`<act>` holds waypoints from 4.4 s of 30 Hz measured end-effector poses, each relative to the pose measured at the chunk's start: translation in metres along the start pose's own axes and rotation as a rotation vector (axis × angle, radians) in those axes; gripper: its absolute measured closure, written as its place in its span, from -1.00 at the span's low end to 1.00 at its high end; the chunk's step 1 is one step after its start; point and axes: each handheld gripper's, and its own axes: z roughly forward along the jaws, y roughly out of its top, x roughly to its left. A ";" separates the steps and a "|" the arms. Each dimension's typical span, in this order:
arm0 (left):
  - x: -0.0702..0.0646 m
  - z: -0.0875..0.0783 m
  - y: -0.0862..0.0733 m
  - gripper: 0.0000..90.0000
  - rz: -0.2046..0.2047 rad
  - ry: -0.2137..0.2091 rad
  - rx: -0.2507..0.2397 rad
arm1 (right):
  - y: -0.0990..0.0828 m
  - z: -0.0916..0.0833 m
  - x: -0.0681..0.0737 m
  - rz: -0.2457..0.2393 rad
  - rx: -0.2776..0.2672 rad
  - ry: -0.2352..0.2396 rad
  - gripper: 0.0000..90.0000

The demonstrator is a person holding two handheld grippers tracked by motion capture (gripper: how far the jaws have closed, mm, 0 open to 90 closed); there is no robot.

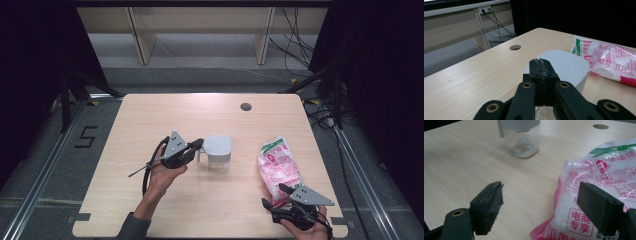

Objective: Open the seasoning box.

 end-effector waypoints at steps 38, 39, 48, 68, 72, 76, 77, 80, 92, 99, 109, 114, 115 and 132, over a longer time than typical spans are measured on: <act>0.004 0.013 -0.009 0.94 -0.032 -0.028 0.026 | 0.039 0.051 0.008 -0.094 -0.045 0.055 0.13; 0.004 0.013 -0.009 0.95 -0.032 -0.030 0.026 | 0.041 0.054 0.010 -0.090 -0.046 0.037 0.24; 0.005 0.012 -0.010 0.93 -0.040 -0.033 0.025 | 0.064 0.080 0.003 -0.130 -0.044 0.020 0.65; 0.006 0.012 -0.012 0.92 -0.058 -0.034 0.016 | 0.089 0.114 -0.003 -0.182 -0.059 0.036 0.98; 0.008 0.011 -0.012 0.92 -0.054 -0.028 0.021 | 0.089 0.118 -0.001 -0.164 -0.042 0.050 1.00; 0.009 0.011 -0.013 0.92 -0.054 -0.027 0.022 | 0.091 0.119 0.000 -0.191 -0.047 0.051 1.00; 0.009 0.011 -0.013 0.92 -0.054 -0.028 0.022 | 0.092 0.119 0.001 -0.179 -0.044 0.054 1.00; 0.009 0.011 -0.013 0.91 -0.057 -0.031 0.019 | 0.096 0.120 0.006 -0.207 -0.060 0.047 1.00; 0.010 0.010 -0.014 0.87 -0.058 -0.025 0.016 | 0.105 0.121 0.009 -0.262 -0.081 0.031 1.00; 0.016 0.004 -0.016 0.58 -0.114 -0.010 0.023 | 0.112 0.120 0.012 -0.271 -0.100 0.039 1.00; 0.016 -0.010 -0.016 0.03 -0.108 -0.021 0.055 | 0.115 0.124 0.017 -0.265 -0.105 0.056 1.00; 0.015 -0.021 -0.022 -0.17 -0.168 -0.044 0.080 | 0.120 0.125 0.023 -0.288 -0.122 0.061 1.00; 0.016 -0.023 -0.021 -0.20 -0.200 -0.080 0.062 | 0.121 0.125 0.023 -0.281 -0.118 0.059 1.00; -0.005 -0.057 -0.053 -0.46 -0.122 -0.021 0.120 | 0.134 0.131 0.038 -0.301 -0.147 0.080 0.99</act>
